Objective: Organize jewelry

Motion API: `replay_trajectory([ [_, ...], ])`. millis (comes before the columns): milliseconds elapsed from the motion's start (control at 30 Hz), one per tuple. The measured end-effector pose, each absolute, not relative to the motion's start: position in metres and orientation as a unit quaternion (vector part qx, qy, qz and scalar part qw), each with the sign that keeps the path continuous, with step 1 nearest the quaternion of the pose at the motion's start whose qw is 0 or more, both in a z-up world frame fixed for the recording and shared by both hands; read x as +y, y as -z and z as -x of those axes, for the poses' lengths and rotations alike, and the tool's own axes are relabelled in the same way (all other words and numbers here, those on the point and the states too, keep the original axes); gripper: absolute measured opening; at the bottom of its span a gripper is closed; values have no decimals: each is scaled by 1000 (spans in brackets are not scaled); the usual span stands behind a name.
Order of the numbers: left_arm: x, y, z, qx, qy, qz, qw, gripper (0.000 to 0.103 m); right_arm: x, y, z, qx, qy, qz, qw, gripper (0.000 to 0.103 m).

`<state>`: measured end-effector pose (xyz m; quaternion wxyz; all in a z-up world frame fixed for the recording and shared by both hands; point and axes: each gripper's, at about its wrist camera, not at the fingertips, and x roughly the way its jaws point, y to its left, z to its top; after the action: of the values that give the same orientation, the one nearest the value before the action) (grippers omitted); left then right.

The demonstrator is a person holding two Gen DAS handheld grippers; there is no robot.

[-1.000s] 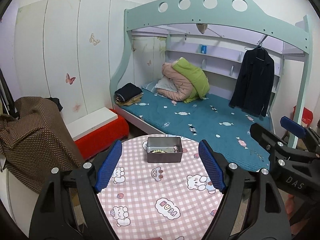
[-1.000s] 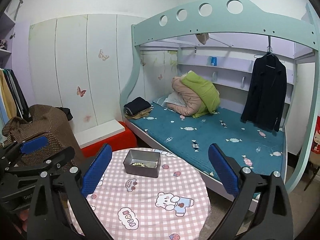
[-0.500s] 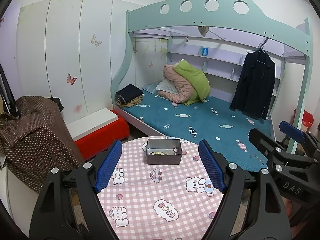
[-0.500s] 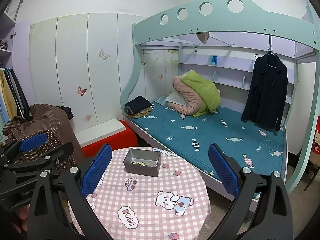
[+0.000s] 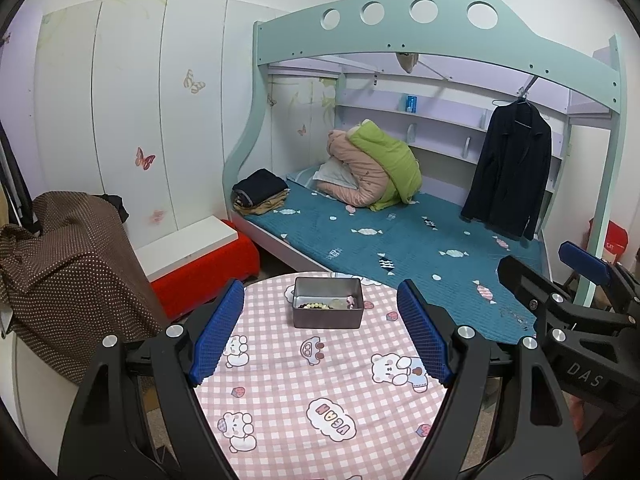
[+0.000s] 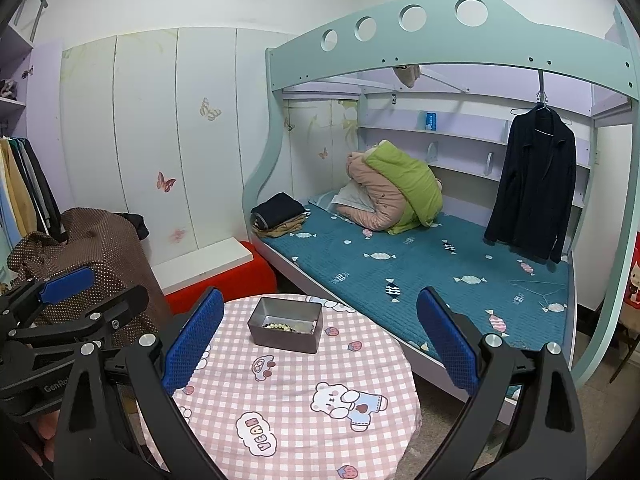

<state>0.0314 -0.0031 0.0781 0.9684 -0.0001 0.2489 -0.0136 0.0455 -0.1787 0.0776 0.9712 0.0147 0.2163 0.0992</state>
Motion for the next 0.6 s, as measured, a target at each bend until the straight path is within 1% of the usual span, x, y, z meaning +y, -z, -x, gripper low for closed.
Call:
replay_trajectory([
  [467, 3, -80, -30, 245, 19, 6, 969, 80, -176, -77, -45, 219, -103, -15, 970, 94],
  [600, 6, -80, -33, 246, 15, 4, 969, 82, -175, -77, -46, 219, -102, -14, 970, 94],
])
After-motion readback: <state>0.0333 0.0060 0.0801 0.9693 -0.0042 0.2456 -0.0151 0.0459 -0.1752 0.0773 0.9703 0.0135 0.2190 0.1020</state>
